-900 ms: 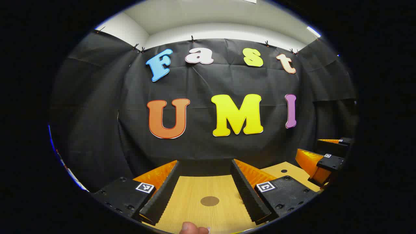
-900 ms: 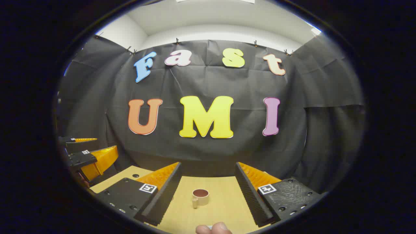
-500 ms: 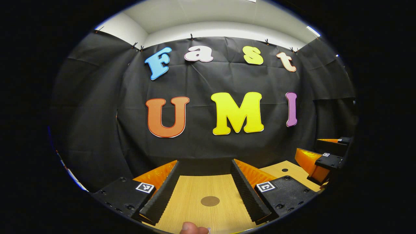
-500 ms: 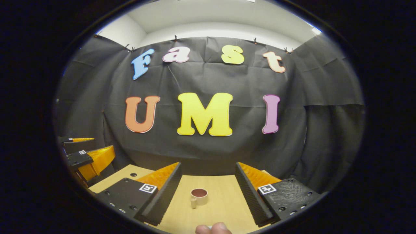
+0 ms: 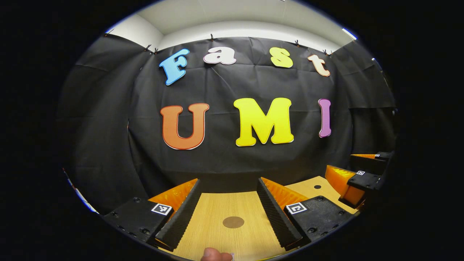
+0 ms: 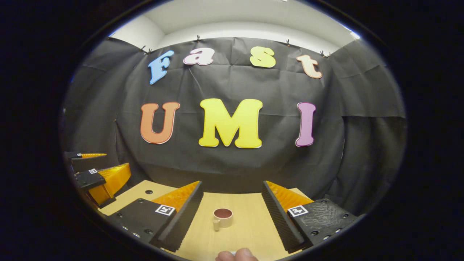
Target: Put the toothbrush and toothpaste on the desktop into the cup, then pick up the cup and place it on the coaster on the desktop.
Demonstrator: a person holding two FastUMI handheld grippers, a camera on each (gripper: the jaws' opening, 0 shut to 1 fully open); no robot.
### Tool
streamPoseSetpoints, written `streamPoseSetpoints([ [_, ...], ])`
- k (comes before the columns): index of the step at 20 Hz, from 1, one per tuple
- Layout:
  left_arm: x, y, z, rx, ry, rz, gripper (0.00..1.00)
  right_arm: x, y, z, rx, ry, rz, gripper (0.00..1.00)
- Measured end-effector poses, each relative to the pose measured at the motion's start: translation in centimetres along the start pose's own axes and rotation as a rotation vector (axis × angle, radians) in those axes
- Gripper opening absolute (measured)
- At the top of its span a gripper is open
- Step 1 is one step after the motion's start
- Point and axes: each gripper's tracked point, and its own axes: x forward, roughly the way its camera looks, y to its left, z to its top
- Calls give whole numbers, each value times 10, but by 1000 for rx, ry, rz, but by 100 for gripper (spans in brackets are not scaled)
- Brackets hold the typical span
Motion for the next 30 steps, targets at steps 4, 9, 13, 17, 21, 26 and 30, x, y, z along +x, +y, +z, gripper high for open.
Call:
streamPoseSetpoints([
  [4,-1,0,-5,4,12,6,98,0,-1,-5,9,16,10,96],
  [9,-7,-4,-27,3,64,4,98,-2,-3,-37,-4,120,39,98],
  [13,-15,-7,-57,-1,145,-11,98,-6,-5,-62,-10,213,64,96],
  [17,-28,-6,-95,-30,266,-24,98,-12,-8,-101,-28,346,98,96],
  [21,-46,-8,-140,-61,417,-60,99,-30,-4,-159,-18,544,169,96],
  [26,-74,-13,-183,-84,582,-90,99,-48,-19,-221,-29,775,162,96],
  [30,-87,-19,-216,-109,714,-91,99,-63,-25,-258,-51,932,123,96],
])
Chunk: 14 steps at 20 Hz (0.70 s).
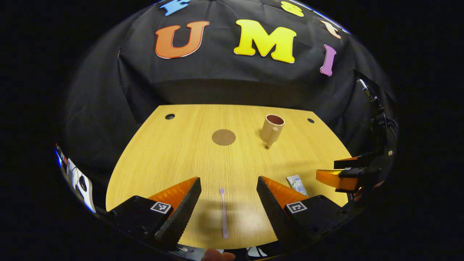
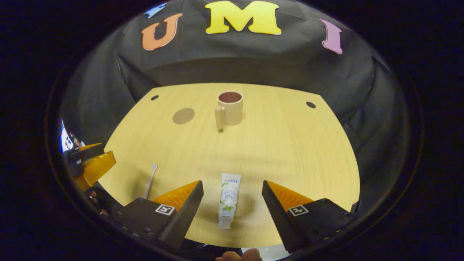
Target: Put the toothbrush and toothpaste on the desktop into the cup, then pick up the cup and place it on the coaster on the desktop.
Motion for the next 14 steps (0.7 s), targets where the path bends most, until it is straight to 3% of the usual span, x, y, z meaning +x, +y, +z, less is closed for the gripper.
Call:
streamPoseSetpoints([
  [8,9,8,-53,-58,190,-14,99,40,9,-59,51,319,0,95],
  [14,14,17,-63,-94,238,-8,99,65,6,-76,59,430,-23,95],
])
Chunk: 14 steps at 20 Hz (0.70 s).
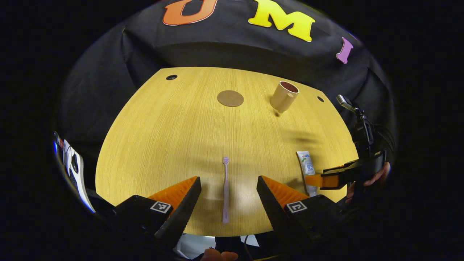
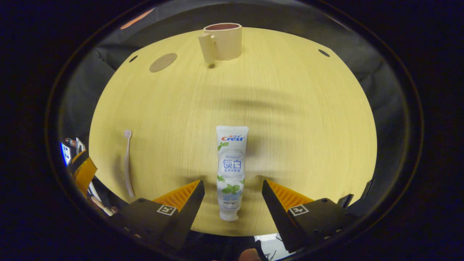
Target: Put the toothbrush and toothpaste on the desktop into the cup, then pick up the cup and place it on the coaster on the desktop.
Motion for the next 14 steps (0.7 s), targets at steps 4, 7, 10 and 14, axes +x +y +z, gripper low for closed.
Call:
streamPoseSetpoints([
  [4,1,10,1,-12,2,18,99,11,2,-7,-5,52,1,88],
  [7,3,12,-2,-26,16,23,99,15,6,-12,6,85,11,73],
  [10,6,13,-4,-25,27,25,99,19,9,-17,24,117,20,69],
  [14,9,12,-11,-30,54,25,99,19,7,-12,24,117,0,62],
])
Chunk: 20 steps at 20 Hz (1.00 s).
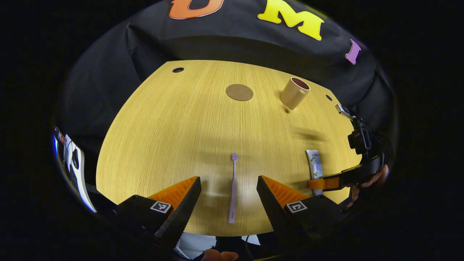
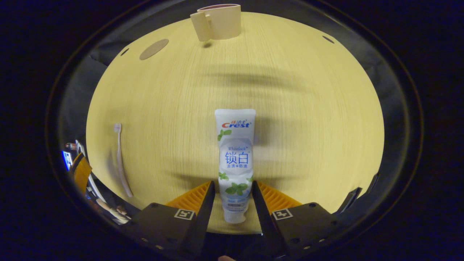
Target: Put the toothbrush and toothpaste on the desktop into the cup, then pick up the cup and place it on the coaster on the desktop.
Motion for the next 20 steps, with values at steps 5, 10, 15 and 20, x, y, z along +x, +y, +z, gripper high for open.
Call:
streamPoseSetpoints([
  [5,4,0,-5,12,23,-5,99,2,-1,4,25,9,-19,51],
  [10,12,0,-23,5,91,-18,99,-1,2,5,73,9,4,46],
  [15,47,-5,-45,29,147,-28,99,-9,1,16,101,-72,36,43],
  [20,73,-10,-61,41,205,-27,99,-36,-8,23,118,-182,69,42],
])
